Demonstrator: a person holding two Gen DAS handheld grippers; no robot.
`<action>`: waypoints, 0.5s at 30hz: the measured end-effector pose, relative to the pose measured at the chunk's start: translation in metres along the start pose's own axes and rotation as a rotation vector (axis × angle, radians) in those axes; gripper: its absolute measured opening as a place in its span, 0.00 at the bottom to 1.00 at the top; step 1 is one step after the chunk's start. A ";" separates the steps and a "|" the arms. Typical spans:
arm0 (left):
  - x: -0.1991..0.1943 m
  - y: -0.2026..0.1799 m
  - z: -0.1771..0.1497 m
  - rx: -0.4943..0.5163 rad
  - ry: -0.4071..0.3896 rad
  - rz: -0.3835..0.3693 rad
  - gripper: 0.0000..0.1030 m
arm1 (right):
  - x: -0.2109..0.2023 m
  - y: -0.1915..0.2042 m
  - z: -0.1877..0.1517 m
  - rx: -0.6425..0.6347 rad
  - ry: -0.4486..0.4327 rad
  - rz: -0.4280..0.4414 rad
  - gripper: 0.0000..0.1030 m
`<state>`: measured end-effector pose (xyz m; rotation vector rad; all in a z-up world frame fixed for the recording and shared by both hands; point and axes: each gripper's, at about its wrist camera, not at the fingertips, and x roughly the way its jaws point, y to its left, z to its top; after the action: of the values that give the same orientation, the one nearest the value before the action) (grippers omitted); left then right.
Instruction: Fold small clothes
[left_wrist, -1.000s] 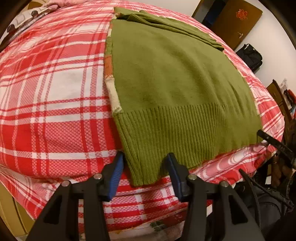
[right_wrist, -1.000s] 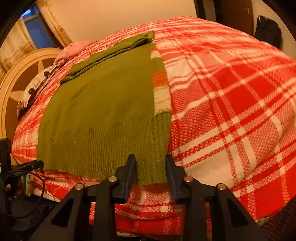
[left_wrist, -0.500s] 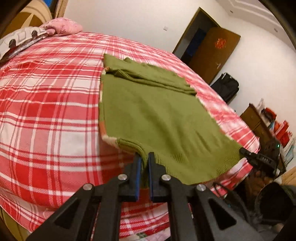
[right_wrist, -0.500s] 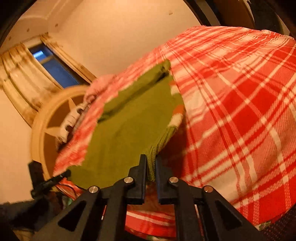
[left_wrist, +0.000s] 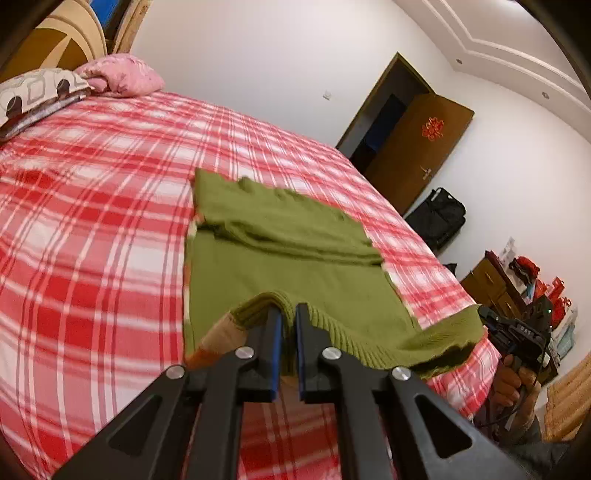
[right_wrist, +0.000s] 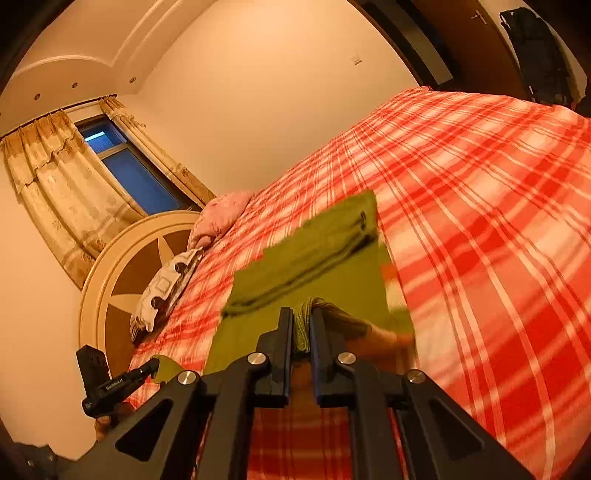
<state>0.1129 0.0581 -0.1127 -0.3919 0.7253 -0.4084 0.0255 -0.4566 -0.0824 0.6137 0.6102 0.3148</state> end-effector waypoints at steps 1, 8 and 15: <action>0.004 0.002 0.007 -0.003 -0.003 -0.001 0.07 | 0.004 0.001 0.005 -0.004 -0.002 -0.002 0.08; 0.028 0.017 0.047 -0.022 -0.029 0.011 0.07 | 0.041 0.009 0.054 -0.023 0.000 -0.010 0.08; 0.058 0.027 0.082 -0.031 -0.044 0.024 0.07 | 0.082 0.019 0.102 -0.060 0.003 -0.028 0.08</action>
<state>0.2161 0.0690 -0.1012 -0.4204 0.6932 -0.3655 0.1505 -0.4495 -0.0402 0.5469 0.6094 0.3063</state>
